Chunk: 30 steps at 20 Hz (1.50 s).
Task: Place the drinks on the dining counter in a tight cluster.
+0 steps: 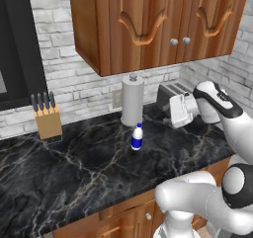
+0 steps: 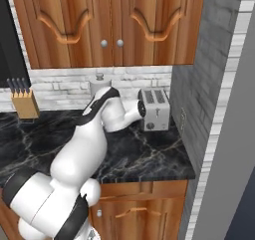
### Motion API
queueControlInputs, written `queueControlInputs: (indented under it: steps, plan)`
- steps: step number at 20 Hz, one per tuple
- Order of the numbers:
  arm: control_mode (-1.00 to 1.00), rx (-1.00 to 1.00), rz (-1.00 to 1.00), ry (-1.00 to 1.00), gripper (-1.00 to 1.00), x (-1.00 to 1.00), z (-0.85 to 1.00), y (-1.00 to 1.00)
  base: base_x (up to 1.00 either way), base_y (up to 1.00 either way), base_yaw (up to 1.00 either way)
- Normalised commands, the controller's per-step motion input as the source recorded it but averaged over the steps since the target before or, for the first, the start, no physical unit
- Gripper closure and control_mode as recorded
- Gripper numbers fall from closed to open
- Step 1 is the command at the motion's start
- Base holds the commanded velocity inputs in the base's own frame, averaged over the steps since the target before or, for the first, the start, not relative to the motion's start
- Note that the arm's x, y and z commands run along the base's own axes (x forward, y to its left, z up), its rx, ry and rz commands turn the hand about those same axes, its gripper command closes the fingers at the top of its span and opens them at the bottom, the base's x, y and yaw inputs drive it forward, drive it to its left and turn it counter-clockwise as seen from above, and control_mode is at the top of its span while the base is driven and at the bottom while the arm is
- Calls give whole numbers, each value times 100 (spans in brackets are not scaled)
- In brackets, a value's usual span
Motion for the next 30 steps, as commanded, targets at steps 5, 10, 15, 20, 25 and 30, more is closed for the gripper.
queueControlInputs:
  steps: [5,10,15,20,25,30]
  plan:
    - [-100,-2,13,-21,-100,-1,-52,11,0,0,0]
    - [-100,-6,7,0,-100,0,-53,8,0,0,0]
    - [-100,-9,4,0,-100,1,-42,11,0,0,0]
    - [-100,-6,0,8,-100,35,-24,23,0,0,0]
    - [-100,0,0,9,-100,32,-11,15,0,0,0]
    - [-100,0,0,3,-100,9,-7,0,0,0,0]
